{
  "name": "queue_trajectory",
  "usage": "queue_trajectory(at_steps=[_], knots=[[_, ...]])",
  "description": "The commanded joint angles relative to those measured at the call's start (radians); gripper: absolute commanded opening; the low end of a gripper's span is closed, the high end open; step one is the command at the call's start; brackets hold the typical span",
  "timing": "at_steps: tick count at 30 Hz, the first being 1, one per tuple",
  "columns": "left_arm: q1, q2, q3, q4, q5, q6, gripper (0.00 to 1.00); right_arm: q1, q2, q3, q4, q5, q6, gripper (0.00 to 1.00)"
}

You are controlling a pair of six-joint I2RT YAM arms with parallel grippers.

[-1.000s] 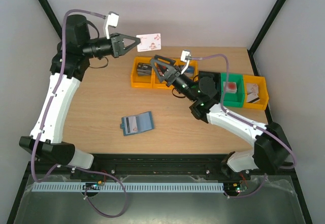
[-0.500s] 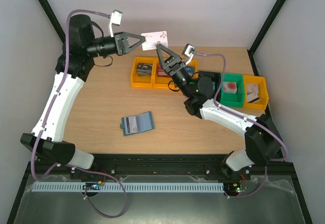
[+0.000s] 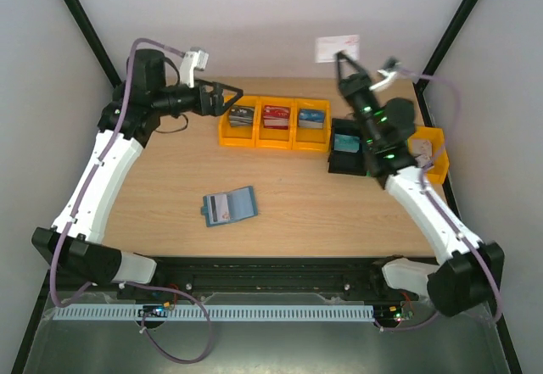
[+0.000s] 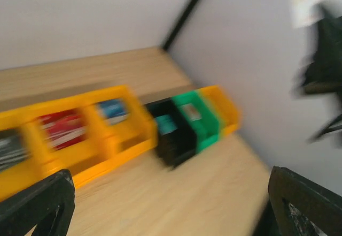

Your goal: Take the credit cards out of the card holder

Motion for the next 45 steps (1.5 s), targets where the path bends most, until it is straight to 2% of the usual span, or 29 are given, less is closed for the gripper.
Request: queue_trajectory(at_steps=[1, 6, 12, 16, 22, 27, 31, 34, 39, 45], knots=[[0.032, -0.050, -0.125, -0.207, -0.397, 0.358, 0.99, -0.281, -0.070, 0.121, -0.683, -0.099, -0.269, 0.02], [0.110, -0.096, -0.323, -0.172, -0.458, 0.468, 0.99, -0.634, -0.023, 0.114, -0.912, -0.388, -0.338, 0.02], [0.119, -0.085, -0.405, -0.166, -0.458, 0.514, 0.99, -0.887, 0.056, 0.086, -0.967, -0.380, -0.422, 0.02], [0.086, -0.082, -0.433, -0.180, -0.497, 0.538, 0.99, -1.022, 0.172, 0.084, -0.972, -0.382, -0.475, 0.02], [0.061, -0.073, -0.454, -0.185, -0.524, 0.547, 0.99, -1.046, 0.368, 0.169, -1.067, -0.340, -0.601, 0.01], [0.060, -0.064, -0.458, -0.182, -0.532, 0.541, 0.99, -1.046, 0.419, 0.160, -1.022, -0.307, -0.598, 0.02], [0.062, -0.053, -0.459, -0.177, -0.536, 0.536, 0.99, -1.046, 0.474, 0.144, -0.985, -0.310, -0.577, 0.02], [0.067, -0.049, -0.458, -0.179, -0.536, 0.533, 0.99, -1.046, 0.480, 0.103, -0.895, -0.285, -0.531, 0.02], [0.080, -0.037, -0.460, -0.178, -0.526, 0.529, 0.99, -1.044, 0.540, 0.076, -0.755, -0.403, -0.427, 0.02], [0.106, -0.029, -0.461, -0.179, -0.505, 0.526, 0.99, -1.043, 0.576, 0.081, -0.688, -0.414, -0.376, 0.02]])
